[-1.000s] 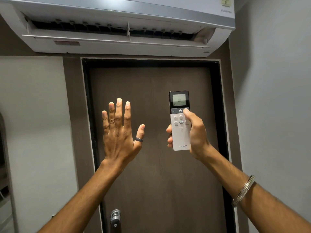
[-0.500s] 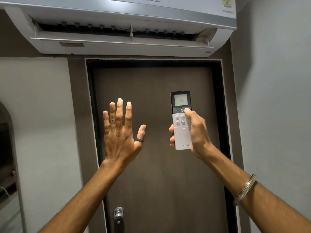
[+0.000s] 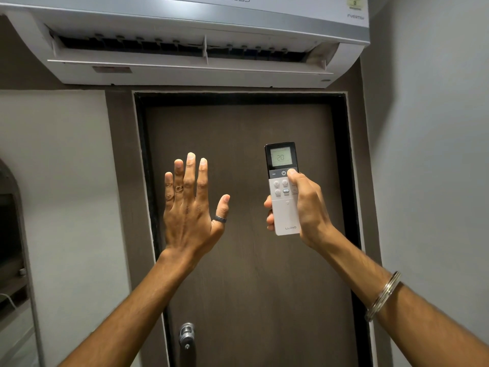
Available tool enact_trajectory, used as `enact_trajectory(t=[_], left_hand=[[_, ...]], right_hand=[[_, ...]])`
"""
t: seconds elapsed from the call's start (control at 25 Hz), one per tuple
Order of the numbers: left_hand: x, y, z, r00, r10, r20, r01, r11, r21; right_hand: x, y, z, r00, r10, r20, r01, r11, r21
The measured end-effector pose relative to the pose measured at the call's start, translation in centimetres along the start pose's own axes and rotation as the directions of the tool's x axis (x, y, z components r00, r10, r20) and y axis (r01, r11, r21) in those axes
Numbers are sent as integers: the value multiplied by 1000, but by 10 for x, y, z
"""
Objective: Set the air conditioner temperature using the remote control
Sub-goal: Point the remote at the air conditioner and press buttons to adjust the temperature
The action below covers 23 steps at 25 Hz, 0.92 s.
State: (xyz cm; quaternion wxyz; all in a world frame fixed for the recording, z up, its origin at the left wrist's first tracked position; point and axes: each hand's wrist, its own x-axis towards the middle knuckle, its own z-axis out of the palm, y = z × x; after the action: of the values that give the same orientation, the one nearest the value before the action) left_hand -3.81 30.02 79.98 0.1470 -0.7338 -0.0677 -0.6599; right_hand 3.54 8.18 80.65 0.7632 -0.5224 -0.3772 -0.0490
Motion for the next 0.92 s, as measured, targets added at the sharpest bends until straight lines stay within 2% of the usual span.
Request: enact_trajectory(t=[0.92], left_hand=[[3,5,3,1000,-20,-13,20,1000,-5]], right_hand=[[1,-4,3,999,-12,-46,11,999,-42]])
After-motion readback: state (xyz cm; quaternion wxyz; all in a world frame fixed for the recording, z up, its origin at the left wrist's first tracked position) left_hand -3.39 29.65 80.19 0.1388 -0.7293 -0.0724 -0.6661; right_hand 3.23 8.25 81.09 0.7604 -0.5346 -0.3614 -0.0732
